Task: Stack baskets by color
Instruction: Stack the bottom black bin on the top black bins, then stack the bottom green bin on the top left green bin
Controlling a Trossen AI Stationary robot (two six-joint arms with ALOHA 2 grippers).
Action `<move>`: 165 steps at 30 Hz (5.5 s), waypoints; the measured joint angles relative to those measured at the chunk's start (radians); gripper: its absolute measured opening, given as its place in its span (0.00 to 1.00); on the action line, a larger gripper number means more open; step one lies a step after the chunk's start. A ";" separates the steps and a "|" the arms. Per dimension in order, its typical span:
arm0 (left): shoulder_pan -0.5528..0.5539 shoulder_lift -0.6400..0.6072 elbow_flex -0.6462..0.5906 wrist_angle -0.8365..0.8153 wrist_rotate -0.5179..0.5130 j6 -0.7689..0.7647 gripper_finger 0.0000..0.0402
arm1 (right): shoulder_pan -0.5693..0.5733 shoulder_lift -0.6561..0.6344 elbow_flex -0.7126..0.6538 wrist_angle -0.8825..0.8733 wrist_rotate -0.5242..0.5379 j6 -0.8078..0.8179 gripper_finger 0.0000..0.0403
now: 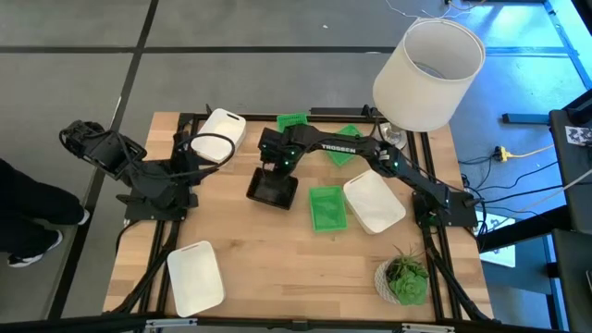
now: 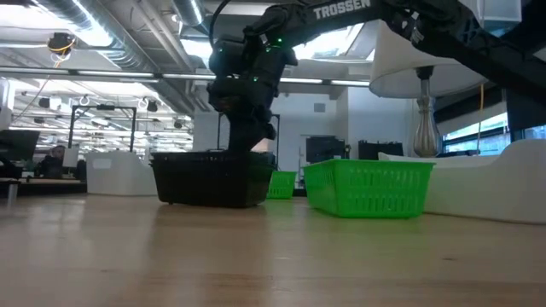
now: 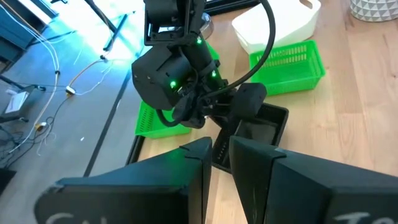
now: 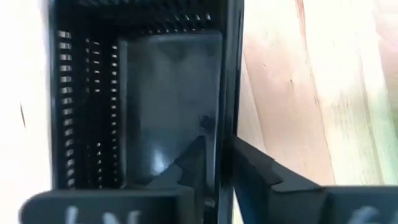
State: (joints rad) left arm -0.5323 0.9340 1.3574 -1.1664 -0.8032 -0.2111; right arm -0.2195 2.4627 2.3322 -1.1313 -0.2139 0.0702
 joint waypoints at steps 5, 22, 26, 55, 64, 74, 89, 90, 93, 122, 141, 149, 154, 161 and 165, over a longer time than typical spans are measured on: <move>0.000 0.000 0.000 0.000 0.000 0.000 0.13 | -0.005 -0.003 0.023 -0.067 -0.070 0.035 0.27; 0.000 0.000 0.000 -0.001 0.004 0.000 0.13 | 0.047 -0.154 0.011 -0.352 0.098 -0.178 0.28; 0.000 0.000 0.000 -0.001 0.005 -0.009 0.13 | 0.060 -0.153 -0.024 -0.365 0.081 -0.240 0.28; 0.000 0.000 0.000 -0.008 0.002 -0.023 0.13 | 0.045 -0.153 -0.342 -0.246 0.029 -0.335 0.28; 0.000 0.000 0.000 -0.008 0.000 -0.027 0.13 | 0.046 -0.153 -0.303 -0.254 0.030 -0.339 0.28; 0.000 0.000 0.000 -0.008 0.002 -0.077 0.13 | 0.046 -0.153 -0.293 -0.268 0.029 -0.346 0.28; 0.000 0.000 0.000 -0.008 0.005 -0.076 0.13 | 0.046 -0.153 -0.322 -0.250 0.028 -0.342 0.28; 0.000 0.000 0.000 -0.008 0.005 -0.076 0.13 | 0.046 -0.153 -0.334 -0.247 0.025 -0.342 0.28; 0.000 0.000 0.000 -0.008 0.005 -0.076 0.13 | 0.047 -0.152 -0.385 -0.243 0.012 -0.347 0.28; 0.000 0.000 0.000 0.002 -0.028 -0.076 0.13 | -0.094 -0.158 0.024 -0.311 0.263 -0.627 0.00; 0.111 0.001 0.000 0.009 -0.068 -0.078 0.13 | -0.330 -0.181 0.011 0.195 0.276 -0.759 0.00; 0.141 0.000 0.000 0.009 -0.067 -0.078 0.13 | -0.354 -0.121 -0.001 0.183 0.231 -0.772 0.00; 0.153 0.000 0.000 0.009 -0.067 -0.078 0.13 | -0.351 -0.093 -0.002 0.138 0.219 -0.834 0.00; 0.153 0.001 0.000 0.008 -0.067 -0.077 0.13 | -0.326 -0.092 -0.001 -0.022 0.219 -0.842 0.00; 0.153 0.001 0.000 0.008 -0.067 -0.076 0.13 | -0.307 -0.092 -0.001 -0.093 0.211 -0.842 0.00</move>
State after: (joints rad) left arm -0.3798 0.9348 1.3575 -1.1580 -0.8699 -0.2867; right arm -0.5261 2.3707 2.3310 -1.2241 -0.0025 -0.7719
